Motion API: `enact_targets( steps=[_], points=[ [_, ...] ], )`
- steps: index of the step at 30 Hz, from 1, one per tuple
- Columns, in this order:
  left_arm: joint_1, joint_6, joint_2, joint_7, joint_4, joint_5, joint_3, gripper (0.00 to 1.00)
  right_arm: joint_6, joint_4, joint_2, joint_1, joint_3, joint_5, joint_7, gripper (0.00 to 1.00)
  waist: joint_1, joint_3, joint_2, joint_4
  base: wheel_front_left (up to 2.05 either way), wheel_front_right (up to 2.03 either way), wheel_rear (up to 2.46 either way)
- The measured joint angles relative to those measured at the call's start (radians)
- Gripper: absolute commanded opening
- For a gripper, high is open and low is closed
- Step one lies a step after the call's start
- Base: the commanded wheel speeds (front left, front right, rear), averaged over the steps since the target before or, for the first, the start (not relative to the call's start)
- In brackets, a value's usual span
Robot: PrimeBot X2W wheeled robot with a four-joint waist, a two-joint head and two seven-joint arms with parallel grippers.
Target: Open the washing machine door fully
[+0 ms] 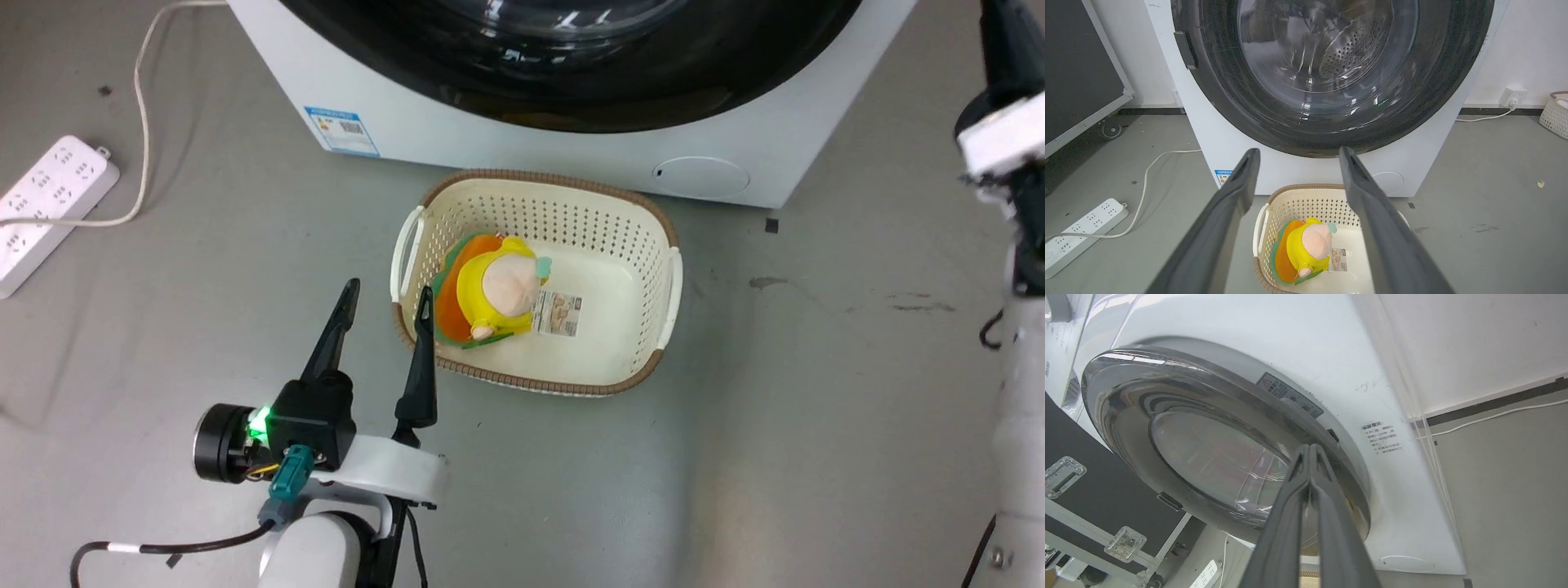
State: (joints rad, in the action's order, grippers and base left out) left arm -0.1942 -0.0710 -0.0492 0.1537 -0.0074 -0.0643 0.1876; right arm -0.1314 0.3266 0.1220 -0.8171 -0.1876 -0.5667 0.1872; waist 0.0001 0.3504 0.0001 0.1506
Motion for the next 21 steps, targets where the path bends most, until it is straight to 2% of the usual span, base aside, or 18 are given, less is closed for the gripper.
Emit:
enact_targets(
  steps=[10,14,21],
  points=[
    [-0.025,-0.016,0.0,0.023,-0.001,-0.012,0.031,1.0,0.0,0.198,0.009,-0.203,-0.12,-0.079,0.134,0.0,0.0,0.053,0.0,0.032,0.0,0.0,0.0],
    [-0.042,-0.023,0.0,0.033,-0.001,-0.021,0.048,1.0,0.0,0.334,0.041,-0.318,-0.18,-0.088,0.216,0.0,-0.0001,0.076,0.0,0.049,0.0,0.0,0.0],
    [-0.057,-0.032,0.0,0.044,-0.001,-0.029,0.065,1.0,0.0,0.475,0.063,-0.468,-0.243,-0.107,0.309,0.0,-0.0001,0.108,0.0,0.068,0.0,0.0,0.0]
  ],
)
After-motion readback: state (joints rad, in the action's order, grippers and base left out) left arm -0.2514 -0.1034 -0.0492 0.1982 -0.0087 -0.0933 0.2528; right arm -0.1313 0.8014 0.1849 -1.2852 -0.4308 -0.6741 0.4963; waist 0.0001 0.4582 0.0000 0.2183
